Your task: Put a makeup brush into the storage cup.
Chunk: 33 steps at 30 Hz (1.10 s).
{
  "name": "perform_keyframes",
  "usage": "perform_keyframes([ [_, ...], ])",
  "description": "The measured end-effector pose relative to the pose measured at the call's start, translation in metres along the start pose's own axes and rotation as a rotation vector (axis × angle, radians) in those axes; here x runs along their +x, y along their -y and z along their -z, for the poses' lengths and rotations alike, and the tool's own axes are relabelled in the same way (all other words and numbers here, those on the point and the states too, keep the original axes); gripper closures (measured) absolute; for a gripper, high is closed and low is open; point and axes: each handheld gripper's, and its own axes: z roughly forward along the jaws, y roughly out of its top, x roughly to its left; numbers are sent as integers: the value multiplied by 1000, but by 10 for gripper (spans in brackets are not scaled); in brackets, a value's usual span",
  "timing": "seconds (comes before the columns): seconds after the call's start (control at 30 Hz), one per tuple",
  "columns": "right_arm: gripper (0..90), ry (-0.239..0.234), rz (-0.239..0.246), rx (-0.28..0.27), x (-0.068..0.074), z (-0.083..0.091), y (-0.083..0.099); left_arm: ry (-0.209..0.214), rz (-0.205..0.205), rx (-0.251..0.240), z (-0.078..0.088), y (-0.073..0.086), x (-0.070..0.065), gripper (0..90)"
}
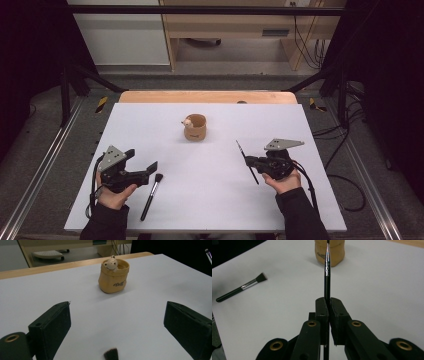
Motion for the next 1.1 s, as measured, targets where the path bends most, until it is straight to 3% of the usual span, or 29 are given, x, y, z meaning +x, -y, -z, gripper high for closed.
perform_keyframes([
  [0.33,857,-56,15,-74,11,-4,-1,27,6,-9,-4,-3,-13,67],
  [0.8,856,-95,19,-151,21,-8,-4,71,5,-30,-14,-12,-37,70],
  [1.1,856,-94,23,-173,25,-10,-5,86,5,-55,-18,-23,-49,74],
])
